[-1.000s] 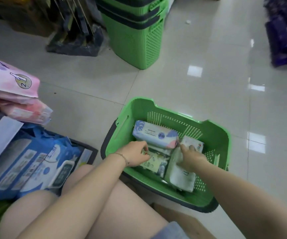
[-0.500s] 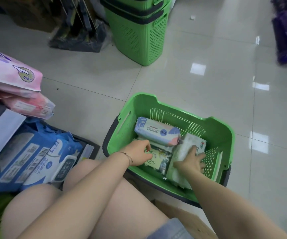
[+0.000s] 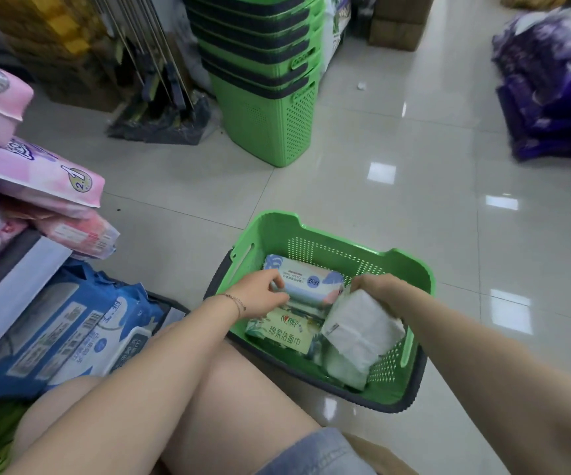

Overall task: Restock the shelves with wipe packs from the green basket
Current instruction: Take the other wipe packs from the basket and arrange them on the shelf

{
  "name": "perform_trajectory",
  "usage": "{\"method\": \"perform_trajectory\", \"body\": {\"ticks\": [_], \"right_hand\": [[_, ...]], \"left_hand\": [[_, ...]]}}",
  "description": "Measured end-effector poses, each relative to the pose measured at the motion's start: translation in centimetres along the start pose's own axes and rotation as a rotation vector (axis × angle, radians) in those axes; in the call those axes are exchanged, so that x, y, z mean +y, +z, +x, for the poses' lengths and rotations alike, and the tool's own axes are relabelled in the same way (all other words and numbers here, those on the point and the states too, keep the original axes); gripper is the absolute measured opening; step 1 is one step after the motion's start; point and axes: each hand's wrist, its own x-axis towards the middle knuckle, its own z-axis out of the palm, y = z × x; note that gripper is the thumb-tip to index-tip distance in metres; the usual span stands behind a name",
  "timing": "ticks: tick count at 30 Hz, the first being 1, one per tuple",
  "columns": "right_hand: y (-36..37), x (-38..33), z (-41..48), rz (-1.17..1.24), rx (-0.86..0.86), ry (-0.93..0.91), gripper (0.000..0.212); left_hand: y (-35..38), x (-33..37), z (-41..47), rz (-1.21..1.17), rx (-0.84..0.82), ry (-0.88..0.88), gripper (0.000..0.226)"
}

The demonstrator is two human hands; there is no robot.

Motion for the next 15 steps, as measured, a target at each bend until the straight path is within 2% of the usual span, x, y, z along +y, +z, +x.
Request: {"method": "perform_trajectory", "body": {"ticks": [2, 3, 4, 6, 10, 12, 15], "right_hand": [[-2.1, -1.4, -3.1, -0.021, -0.092, -0.081, 0.039], [-3.0, -2.2, -4.4, -0.045, -0.111, -0.138, 0.027], [-3.9, -3.0, -5.4, -0.084, -0.108, -0.191, 0.025], [-5.4, -4.7, -7.6, -0.094, -0.128, -0.288, 0.035], [-6.9, -8.1, -12.2, 0.018, -0.377, -0.459, 0.051], [-6.8, -10.0, -14.7, 0.086, -0.443, -0.533, 0.040], [-5.9, -12.7, -18.1, 0.268, -0.462, -0.619, 0.022]], "left_hand": [[-0.5, 0.2, -0.6, 0.025, 0.029, 0.004, 0.022], [-0.8, 0.3, -0.9, 0.032, 0.044, 0.008, 0.023], [-1.1, 0.4, -1.3, 0.032, 0.058, 0.011, 0.025], [-1.7, 0.7, -2.2, 0.029, 0.091, 0.018, 0.030], [-3.7, 0.9, -4.1, -0.038, 0.204, -0.017, 0.046], [-5.0, 1.0, -5.2, -0.150, 0.267, -0.068, 0.053], [-7.3, 1.3, -7.7, -0.521, 0.336, -0.188, 0.060]]}}
